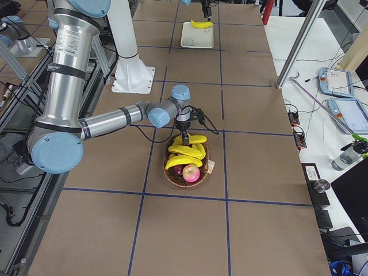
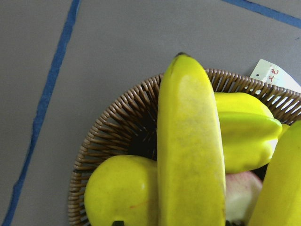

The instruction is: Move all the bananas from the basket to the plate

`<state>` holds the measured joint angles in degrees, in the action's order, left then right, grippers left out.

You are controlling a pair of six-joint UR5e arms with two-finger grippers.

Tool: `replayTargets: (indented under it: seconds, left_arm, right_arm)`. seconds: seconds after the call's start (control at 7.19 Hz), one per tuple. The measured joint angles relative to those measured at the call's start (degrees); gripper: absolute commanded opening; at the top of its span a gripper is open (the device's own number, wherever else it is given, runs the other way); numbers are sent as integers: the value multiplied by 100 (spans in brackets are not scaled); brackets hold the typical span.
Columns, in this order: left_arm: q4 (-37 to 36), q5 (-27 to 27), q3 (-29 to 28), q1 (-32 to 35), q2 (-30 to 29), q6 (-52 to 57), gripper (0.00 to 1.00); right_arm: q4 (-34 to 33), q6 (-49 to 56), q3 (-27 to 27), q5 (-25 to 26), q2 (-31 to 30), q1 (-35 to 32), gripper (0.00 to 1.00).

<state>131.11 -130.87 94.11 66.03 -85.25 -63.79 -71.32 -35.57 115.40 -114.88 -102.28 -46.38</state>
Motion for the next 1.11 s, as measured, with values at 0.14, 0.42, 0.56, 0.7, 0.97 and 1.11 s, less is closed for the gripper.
replayTargets:
  seconds: [0.14,0.42,0.56,0.7,0.97,1.11]
  left_arm:
    - [-1,0,-3,-2,0,2,100]
    - [2,1,-6,-2,0,-1,100]
    - [1,0,-6,-3,-2,0,100]
    - [-3,-1,-6,-3,-3,2,100]
    - [2,-7,6,-3,-6,-1,100]
    - [12,-8,38,-3,-18,-4,100]
  right_arm:
    - [-3,4,-8,0,6,-1,20]
    - [-6,6,-9,1,13,-5,7]
    - [-6,7,-2,0,14,-11,3]
    - [-7,7,37,-5,13,-19,2]
    - [-19,7,317,-122,2,-187,1]
    - [-24,6,456,-370,21,-416,1]
